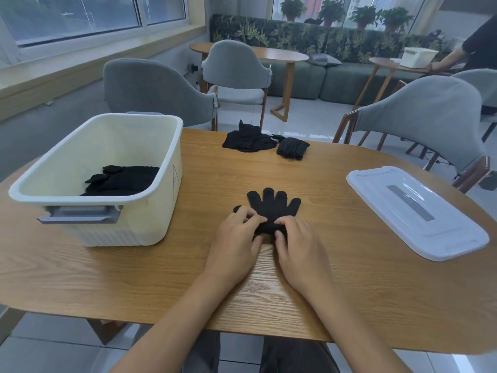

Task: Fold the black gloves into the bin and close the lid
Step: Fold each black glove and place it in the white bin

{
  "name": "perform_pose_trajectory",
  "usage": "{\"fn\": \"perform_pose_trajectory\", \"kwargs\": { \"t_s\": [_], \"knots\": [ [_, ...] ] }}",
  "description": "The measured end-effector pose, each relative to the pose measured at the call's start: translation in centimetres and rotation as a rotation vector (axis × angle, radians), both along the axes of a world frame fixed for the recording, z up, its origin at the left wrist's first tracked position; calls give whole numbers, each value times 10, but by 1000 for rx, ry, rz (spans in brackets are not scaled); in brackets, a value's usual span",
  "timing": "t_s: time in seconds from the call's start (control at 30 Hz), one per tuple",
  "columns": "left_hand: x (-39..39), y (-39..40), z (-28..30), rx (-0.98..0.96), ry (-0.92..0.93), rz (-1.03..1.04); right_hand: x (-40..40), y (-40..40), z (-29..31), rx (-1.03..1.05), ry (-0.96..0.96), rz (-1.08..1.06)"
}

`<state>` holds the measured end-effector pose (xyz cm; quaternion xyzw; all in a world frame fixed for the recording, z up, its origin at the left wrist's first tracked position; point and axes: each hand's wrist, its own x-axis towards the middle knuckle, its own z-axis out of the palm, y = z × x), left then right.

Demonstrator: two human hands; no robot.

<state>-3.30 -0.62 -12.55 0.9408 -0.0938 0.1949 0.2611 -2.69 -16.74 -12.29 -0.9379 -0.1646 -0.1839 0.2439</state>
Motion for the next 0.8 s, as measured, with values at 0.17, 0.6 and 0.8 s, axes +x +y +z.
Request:
{"fn": "perform_pose_trajectory", "kwargs": {
  "t_s": [0.17, 0.6, 0.8],
  "knots": [
    [0, 1, 3, -80, 23, 6, -3, -2, 3, 107, 35, -9],
    [16, -3, 10, -224, 107, 110, 5, -5, -3, 203, 35, -216],
    [20, -7, 7, -227, 43, 46, 8, -5, -5, 156, -3, -254]
  ]
}}
